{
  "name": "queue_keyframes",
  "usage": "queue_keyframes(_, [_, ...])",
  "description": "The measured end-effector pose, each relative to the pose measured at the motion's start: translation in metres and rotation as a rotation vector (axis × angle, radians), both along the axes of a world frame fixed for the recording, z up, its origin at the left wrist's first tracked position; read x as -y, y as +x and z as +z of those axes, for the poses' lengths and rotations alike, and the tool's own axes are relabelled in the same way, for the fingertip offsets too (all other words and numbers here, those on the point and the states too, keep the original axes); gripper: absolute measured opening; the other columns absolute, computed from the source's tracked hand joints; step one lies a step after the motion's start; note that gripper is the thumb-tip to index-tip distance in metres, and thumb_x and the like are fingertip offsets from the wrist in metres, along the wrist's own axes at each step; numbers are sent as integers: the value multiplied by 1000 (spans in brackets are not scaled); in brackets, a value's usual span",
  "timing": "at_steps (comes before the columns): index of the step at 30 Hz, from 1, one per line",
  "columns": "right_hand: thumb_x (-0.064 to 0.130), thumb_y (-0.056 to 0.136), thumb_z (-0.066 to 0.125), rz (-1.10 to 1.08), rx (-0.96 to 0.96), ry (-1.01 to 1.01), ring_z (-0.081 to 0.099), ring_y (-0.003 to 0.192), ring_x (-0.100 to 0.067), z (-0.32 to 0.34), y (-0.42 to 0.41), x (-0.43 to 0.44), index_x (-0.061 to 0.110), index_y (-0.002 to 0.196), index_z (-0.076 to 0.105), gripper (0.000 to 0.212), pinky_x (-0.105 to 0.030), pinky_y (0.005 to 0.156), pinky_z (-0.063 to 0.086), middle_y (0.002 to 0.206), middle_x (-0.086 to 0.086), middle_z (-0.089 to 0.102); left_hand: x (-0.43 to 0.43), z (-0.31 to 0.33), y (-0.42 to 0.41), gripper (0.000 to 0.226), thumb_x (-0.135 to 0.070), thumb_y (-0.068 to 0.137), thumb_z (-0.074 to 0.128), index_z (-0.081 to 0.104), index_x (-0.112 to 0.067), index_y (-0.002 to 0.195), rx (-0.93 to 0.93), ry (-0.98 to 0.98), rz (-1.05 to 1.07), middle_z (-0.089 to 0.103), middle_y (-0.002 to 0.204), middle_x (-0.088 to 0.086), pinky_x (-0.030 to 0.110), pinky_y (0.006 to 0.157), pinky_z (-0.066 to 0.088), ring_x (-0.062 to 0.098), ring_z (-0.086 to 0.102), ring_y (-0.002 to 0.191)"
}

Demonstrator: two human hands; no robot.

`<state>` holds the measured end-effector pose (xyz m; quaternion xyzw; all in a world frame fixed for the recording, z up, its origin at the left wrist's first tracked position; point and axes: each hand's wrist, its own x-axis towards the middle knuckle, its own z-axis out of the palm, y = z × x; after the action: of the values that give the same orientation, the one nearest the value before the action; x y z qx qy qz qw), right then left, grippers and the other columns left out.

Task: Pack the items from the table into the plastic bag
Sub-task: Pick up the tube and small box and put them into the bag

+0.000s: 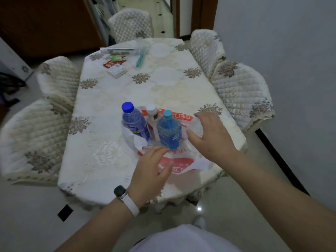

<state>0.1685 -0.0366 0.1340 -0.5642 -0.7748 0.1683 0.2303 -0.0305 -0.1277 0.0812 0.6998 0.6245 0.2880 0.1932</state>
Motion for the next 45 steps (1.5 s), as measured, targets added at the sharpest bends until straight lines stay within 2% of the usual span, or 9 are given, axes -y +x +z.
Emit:
queue_keyframes(3, [40, 90, 60, 78, 97, 14, 45, 123, -23, 8, -38, 23, 14, 135, 50, 53, -34, 101, 36, 136, -6, 51, 22, 9, -38, 44, -41, 91, 54, 61, -16, 126, -97, 85, 10, 60, 127, -2, 21, 103, 35, 10, 50, 118])
queue_keyframes(8, [44, 88, 59, 206, 212, 30, 52, 114, -27, 6, -122, 70, 13, 127, 56, 49, -38, 92, 44, 128, -4, 57, 70, 14, -116, 46, -44, 90, 53, 64, -14, 124, -166, 124, 92, 62, 127, 5, 37, 99, 46, 18, 53, 118])
queue_keyframes(11, [48, 91, 56, 251, 256, 58, 49, 120, -24, 8, -184, 98, 17, 134, 51, 53, -41, 98, 44, 134, -2, 54, 104, 13, -173, 48, -44, 90, 53, 62, -14, 126, -163, 104, 162, 60, 129, 6, 41, 100, 46, 22, 53, 121])
queue_keyframes(16, [55, 95, 44, 450, 319, 110, 41, 132, -20, 13, -290, 146, 24, 143, 42, 57, -37, 108, 34, 147, 3, 43, 162, 20, -274, 51, -47, 89, 50, 60, -15, 128, -232, 82, 282, 57, 132, 6, 45, 99, 45, 25, 52, 121])
queue_keyframes(22, [53, 88, 43, 624, 335, 152, 56, 114, -29, 9, -399, 180, 15, 124, 60, 55, -41, 91, 47, 126, -5, 61, 210, 38, -371, 50, -47, 88, 48, 60, -16, 126, -287, 83, 443, 58, 130, 6, 43, 98, 42, 25, 52, 119])
queue_keyframes(29, [55, 88, 39, 815, 380, 186, 57, 112, -28, 6, -509, 163, 16, 124, 60, 57, -42, 91, 48, 125, -3, 61, 233, 38, -449, 51, -46, 88, 48, 59, -16, 127, -302, 43, 631, 57, 131, 6, 41, 99, 41, 24, 51, 120])
queue_keyframes(35, [54, 88, 40, 940, 294, 242, 57, 112, -28, -6, -614, 120, 15, 122, 61, 56, -42, 90, 48, 124, -4, 62, 218, 35, -531, 53, -50, 89, 45, 56, -19, 131, -356, -35, 764, 55, 134, 5, 39, 103, 36, 23, 48, 123])
queue_keyframes(41, [56, 89, 35, 1061, 252, 287, 56, 115, -27, -16, -739, 73, 17, 120, 61, 57, -40, 92, 45, 126, -4, 62, 190, 46, -629, 50, -47, 93, 54, 50, -24, 138, -454, -183, 912, 49, 142, 0, 36, 107, 31, 18, 42, 131])
queue_keyframes(45, [55, 87, 37, 1150, 219, 312, 58, 113, -29, -19, -808, 51, 15, 117, 63, 56, -41, 91, 47, 123, -7, 63, 177, 51, -684, 52, -49, 92, 47, 52, -21, 136, -506, -201, 960, 52, 139, 4, 41, 105, 37, 23, 47, 127])
